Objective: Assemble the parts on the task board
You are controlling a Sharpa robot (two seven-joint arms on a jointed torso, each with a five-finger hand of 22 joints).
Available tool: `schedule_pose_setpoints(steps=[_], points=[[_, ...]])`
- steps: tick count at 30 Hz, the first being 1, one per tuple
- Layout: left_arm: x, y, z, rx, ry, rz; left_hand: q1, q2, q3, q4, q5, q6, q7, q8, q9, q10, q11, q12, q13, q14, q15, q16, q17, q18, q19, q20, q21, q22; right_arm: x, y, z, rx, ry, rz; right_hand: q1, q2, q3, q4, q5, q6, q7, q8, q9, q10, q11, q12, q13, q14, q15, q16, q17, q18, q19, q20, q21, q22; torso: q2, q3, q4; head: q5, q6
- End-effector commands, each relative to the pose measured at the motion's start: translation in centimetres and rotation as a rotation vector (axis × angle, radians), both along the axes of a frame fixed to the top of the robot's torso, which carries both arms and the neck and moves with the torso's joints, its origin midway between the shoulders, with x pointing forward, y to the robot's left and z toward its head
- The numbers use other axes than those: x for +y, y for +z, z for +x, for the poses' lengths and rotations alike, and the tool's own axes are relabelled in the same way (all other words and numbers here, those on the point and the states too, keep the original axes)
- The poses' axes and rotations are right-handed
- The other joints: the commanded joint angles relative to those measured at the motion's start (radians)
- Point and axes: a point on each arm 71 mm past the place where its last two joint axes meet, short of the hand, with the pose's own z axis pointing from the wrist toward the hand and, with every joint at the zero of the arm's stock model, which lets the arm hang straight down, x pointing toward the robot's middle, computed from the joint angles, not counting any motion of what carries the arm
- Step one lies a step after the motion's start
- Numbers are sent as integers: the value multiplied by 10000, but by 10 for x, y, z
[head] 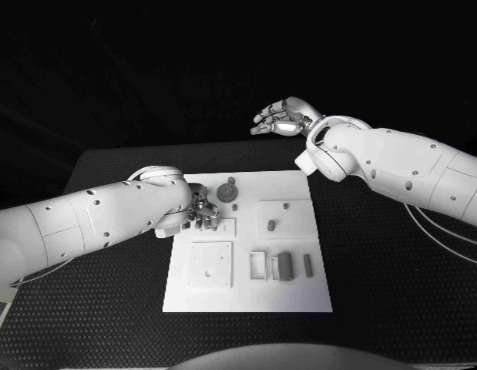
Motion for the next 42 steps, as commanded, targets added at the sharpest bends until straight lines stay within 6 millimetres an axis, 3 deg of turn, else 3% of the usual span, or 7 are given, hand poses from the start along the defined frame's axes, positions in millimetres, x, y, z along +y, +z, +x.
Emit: schedule_pose_setpoints(steps=[1,42], points=[[-6,-7,-6,105,-381,254,8,112,229,154,46,1369,-465,57,11,38,-36,27,16,297,-313,40,-18,23,135,-83,59,232,2,0,-1,33,166,-5,55,80,-44,-29,-50,-23,386,53,-10,57,-16,-45,-16,51,-1,-63,-13,-151,-53,35,-46,11,-6,3,5,-6,-7],[-8,-18,-23,-518,-1143,724,-33,144,270,151,46,1373,-477,90,29,56,-48,48,8,332,-323,68,-49,25,157,-85,103,229,-2,-6,-3,177,176,-33,31,96,-62,-12,-51,-25,387,71,-28,86,-14,-83,-84,40,4,-106,-30,-161,-67,41,-84,54,-10,-7,16,-27,-58]])
